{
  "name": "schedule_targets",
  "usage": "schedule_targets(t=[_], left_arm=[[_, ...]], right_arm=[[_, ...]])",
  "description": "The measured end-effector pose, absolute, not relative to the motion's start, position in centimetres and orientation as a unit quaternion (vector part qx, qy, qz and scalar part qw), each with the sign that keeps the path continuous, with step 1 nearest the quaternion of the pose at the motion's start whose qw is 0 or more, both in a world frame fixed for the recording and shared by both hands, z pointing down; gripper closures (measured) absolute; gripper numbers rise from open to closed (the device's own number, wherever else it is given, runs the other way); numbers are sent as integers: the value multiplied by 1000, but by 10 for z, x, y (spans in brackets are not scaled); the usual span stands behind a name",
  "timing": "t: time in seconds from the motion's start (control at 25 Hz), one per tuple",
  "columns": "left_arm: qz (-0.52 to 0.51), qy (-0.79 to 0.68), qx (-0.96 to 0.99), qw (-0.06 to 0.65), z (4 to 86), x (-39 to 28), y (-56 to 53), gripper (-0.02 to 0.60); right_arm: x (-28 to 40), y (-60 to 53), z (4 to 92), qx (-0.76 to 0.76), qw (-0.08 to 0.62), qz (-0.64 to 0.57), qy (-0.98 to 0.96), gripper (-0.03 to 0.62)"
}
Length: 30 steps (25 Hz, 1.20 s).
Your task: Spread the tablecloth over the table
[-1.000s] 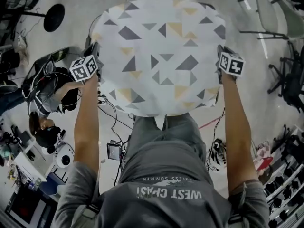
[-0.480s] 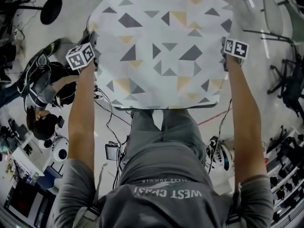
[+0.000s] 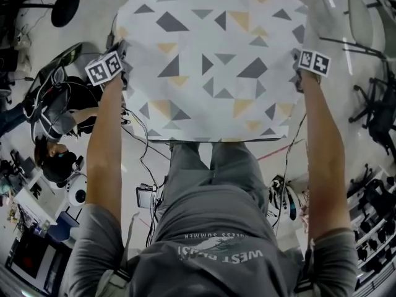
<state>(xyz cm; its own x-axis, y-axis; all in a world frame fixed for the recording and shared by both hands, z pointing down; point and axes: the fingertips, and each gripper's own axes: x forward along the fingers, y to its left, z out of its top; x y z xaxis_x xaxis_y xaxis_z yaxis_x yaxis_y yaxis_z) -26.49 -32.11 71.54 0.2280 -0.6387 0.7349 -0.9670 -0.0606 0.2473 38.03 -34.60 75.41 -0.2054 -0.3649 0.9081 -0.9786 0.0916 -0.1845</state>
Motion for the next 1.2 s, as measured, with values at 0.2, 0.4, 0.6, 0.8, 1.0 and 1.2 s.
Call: schedule_targets(t=[0.2,0.4,0.6,0.8,1.0,1.2], left_arm=[[232,-581,673,394,745,-274,-306,580],[250,-576,682,375,738,-270,-312,580],[260,-569,687,371,740,-268,-318,580],[246,-567,697,365,732,-271,-304,580],[244,-576,689,366,734,-274,-293,580],[237,-576,686,377,740,-275,-298,580]], right_arm=[[375,-354,764,507,344,436,-659,569],[379,-347,761,496,334,454,-660,571],[385,-344,762,501,322,486,-640,568],[379,-359,758,501,342,468,-643,566],[374,-360,765,502,365,459,-636,556],[375,-359,763,500,361,458,-640,559]])
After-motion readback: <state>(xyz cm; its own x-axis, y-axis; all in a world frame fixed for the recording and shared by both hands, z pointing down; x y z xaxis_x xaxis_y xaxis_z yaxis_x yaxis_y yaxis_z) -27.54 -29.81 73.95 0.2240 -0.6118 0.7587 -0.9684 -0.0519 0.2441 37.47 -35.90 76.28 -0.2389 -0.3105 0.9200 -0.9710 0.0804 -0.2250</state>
